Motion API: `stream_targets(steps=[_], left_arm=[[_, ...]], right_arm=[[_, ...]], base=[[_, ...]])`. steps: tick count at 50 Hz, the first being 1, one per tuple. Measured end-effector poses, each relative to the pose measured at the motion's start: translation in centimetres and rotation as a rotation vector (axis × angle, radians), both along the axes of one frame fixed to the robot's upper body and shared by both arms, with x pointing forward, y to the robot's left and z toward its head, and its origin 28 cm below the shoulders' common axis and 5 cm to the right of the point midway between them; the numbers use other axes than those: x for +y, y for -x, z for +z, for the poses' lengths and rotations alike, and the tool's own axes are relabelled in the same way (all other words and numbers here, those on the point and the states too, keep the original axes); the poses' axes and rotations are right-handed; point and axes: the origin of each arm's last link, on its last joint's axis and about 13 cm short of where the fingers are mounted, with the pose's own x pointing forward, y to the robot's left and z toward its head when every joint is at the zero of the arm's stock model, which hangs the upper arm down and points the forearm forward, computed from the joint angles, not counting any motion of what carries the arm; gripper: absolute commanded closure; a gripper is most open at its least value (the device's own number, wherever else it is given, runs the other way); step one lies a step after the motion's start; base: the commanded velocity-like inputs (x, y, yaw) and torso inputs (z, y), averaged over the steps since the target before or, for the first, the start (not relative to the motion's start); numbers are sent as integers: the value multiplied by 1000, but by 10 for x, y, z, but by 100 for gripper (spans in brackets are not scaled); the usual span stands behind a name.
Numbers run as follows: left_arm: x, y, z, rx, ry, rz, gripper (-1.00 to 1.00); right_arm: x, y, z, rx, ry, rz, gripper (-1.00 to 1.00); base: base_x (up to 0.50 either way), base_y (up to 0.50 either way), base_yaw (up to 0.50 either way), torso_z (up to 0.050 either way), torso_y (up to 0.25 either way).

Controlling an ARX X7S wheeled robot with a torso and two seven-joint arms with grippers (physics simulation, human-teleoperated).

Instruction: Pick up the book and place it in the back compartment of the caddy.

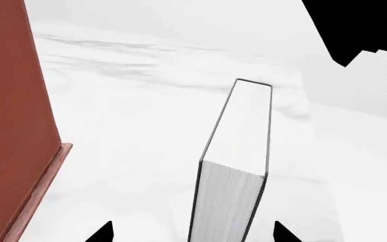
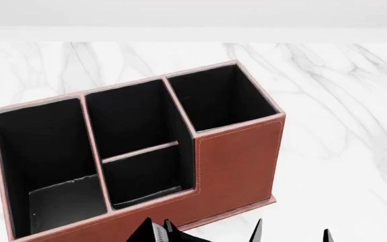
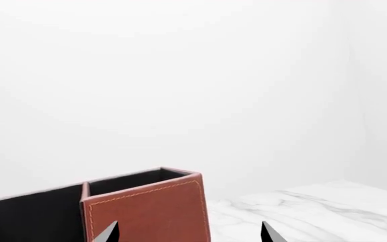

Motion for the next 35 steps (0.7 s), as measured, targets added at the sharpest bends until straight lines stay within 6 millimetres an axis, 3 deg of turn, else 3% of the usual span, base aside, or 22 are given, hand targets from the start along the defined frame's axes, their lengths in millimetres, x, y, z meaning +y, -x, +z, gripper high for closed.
stream_targets(steps=[35], left_arm=[[-19,-4,-7,21,-47,-30,-100]], right_arm=[[2,0,-1,1,-3,16,-100]], base=[[0,0,0,0,0]])
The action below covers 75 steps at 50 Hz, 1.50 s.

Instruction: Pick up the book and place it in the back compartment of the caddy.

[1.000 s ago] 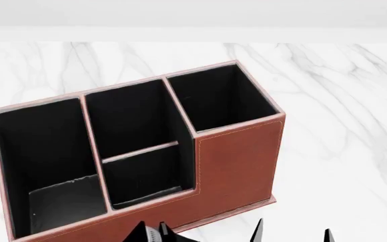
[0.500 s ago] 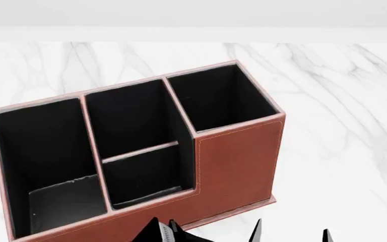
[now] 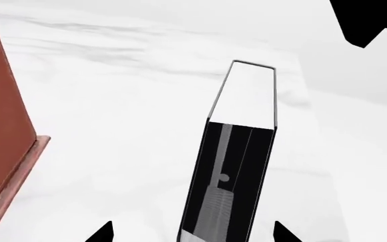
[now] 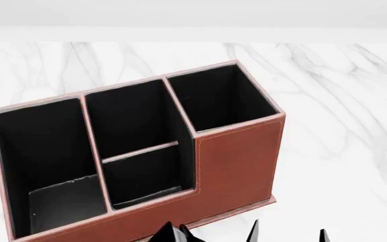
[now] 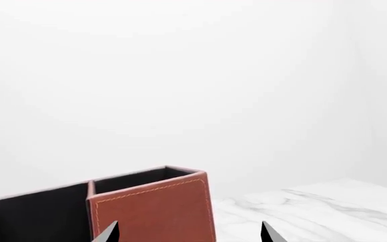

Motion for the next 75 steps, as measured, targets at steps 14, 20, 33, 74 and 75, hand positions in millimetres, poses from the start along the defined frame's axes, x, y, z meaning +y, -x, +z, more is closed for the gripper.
stream_targets(steps=[14,20,33,74,75], left_arm=[[-2,2,-2,15,-18,-11,100],[-3,2,-2,14,-19,-12,100],[-2,2,-2,3,-25,-11,100],[55,-2,25,-101,-128,172,100],[57,-2,26,-103,-129,177,100]], right_arm=[[1,0,-1,3,3,7,-100],[1,0,-1,3,5,9,-100],[1,0,-2,4,8,8,-100],[0,-2,-1,5,5,-2,-100],[1,-2,-2,5,5,-2,-100]], base=[[0,0,0,0,0],[0,0,0,0,0],[0,0,0,0,0],[0,0,0,0,0],[0,0,0,0,10]])
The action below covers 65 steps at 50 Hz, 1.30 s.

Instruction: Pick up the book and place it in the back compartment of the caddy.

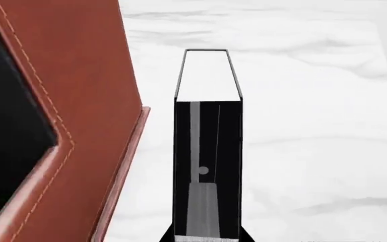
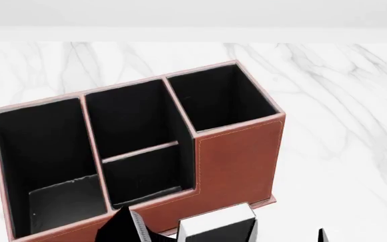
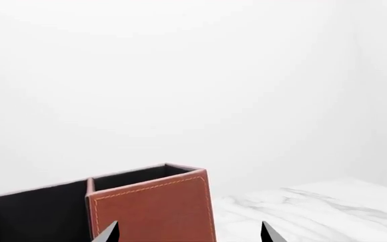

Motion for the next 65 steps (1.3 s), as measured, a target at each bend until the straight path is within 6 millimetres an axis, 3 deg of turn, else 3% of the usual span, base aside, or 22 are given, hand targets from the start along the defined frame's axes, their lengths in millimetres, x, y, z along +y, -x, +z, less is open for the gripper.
stream_targets(steps=[42,65], left_arm=[[44,16,59,-60,138,101,100],[56,15,78,-18,184,120,100]], right_arm=[[4,-2,-4,19,19,17,-100],[6,-2,-4,34,17,44,-100]], base=[[0,0,0,0,1],[0,0,0,0,1]])
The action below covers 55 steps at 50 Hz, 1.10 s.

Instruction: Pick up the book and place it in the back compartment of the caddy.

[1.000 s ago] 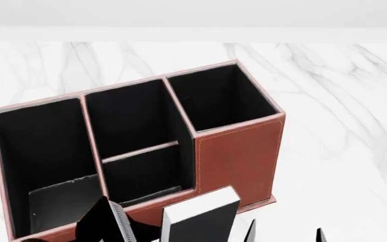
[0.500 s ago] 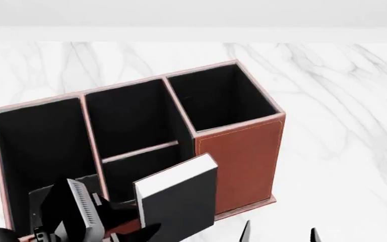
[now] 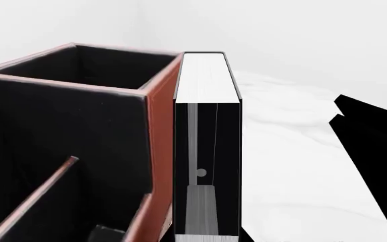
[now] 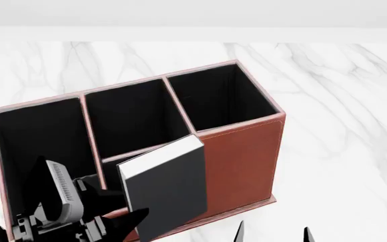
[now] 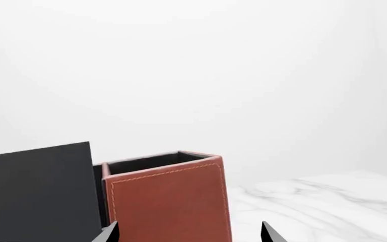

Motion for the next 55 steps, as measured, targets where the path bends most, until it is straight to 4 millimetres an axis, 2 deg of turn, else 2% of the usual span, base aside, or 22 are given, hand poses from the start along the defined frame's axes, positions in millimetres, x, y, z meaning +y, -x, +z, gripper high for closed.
stream_targets(steps=[25,41,55], left_arm=[[1,1,2,28,-12,-14,100],[5,4,8,75,-4,-157,100],[12,2,16,68,-30,-154,100]], right_arm=[[1,-1,1,1,20,-27,-100],[1,0,1,-6,16,-14,-100],[2,0,0,-11,19,-8,-100]], base=[[0,0,0,0,2],[0,0,0,1,1],[0,0,0,0,1]])
